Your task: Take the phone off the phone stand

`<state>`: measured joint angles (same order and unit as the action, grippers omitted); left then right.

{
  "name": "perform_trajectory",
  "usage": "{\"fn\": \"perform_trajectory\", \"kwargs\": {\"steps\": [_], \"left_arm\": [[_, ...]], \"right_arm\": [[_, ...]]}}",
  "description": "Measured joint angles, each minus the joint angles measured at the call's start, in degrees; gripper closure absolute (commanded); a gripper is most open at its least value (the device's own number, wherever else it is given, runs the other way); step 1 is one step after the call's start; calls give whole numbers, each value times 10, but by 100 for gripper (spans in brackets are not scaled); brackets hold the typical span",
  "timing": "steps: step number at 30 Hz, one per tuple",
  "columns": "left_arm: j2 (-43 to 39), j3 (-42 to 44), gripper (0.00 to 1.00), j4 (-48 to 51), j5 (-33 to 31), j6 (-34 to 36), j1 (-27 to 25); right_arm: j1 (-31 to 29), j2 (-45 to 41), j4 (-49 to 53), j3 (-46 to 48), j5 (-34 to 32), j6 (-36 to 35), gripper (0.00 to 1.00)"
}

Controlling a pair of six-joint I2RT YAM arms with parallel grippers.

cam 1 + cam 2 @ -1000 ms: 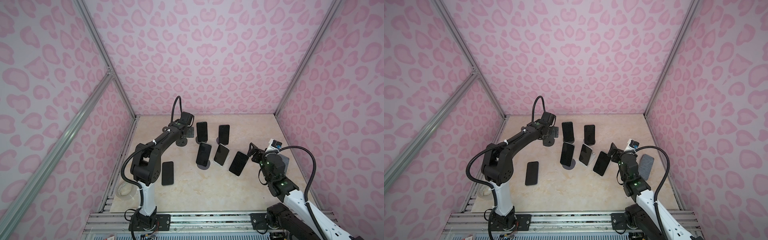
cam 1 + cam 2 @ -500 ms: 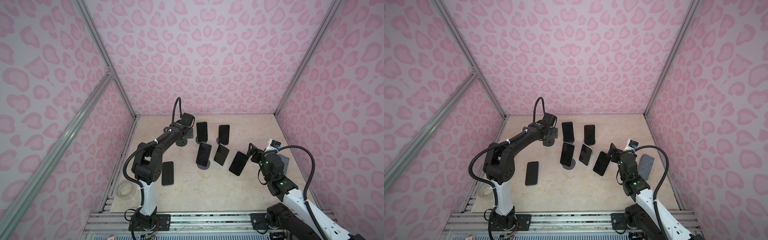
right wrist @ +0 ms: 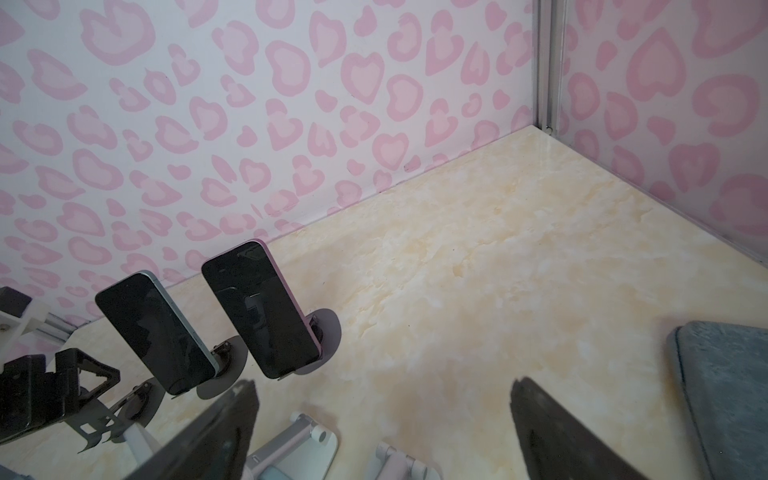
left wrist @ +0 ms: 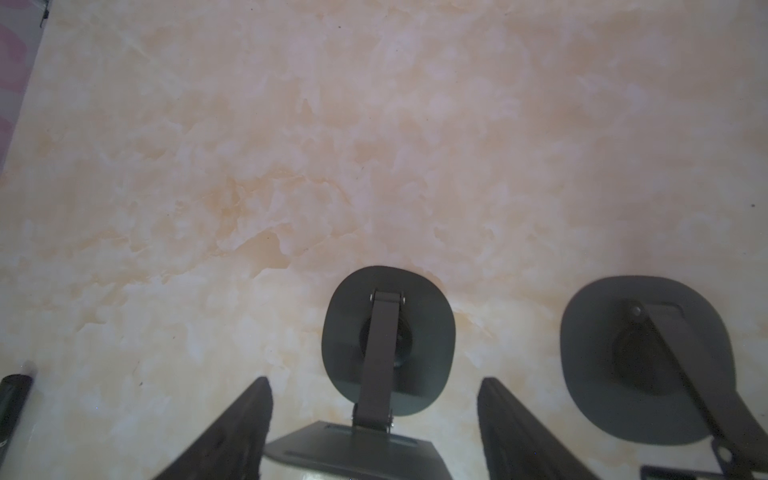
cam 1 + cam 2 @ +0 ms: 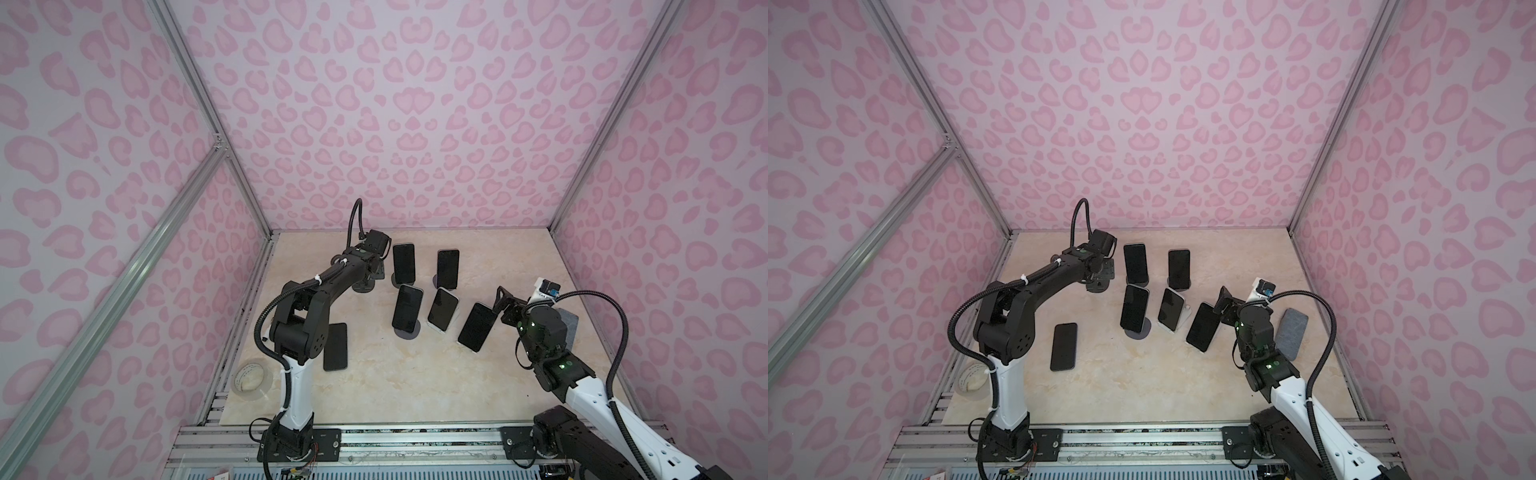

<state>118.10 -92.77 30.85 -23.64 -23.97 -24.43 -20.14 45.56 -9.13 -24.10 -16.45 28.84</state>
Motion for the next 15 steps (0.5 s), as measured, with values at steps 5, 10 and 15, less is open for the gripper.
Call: {"fn": "perform_trajectory", "kwargs": {"steps": [5, 10, 15], "left_arm": [[2, 5, 34, -7, -9, -1, 0], [2, 19, 43, -19, -19, -2, 0], [-12, 43, 46, -36, -36, -1, 1]], "right_arm": [[0, 1, 0, 0, 0, 0, 4], [0, 0, 0, 0, 0, 0, 4], [0, -1, 0, 0, 0, 0, 4]]}}
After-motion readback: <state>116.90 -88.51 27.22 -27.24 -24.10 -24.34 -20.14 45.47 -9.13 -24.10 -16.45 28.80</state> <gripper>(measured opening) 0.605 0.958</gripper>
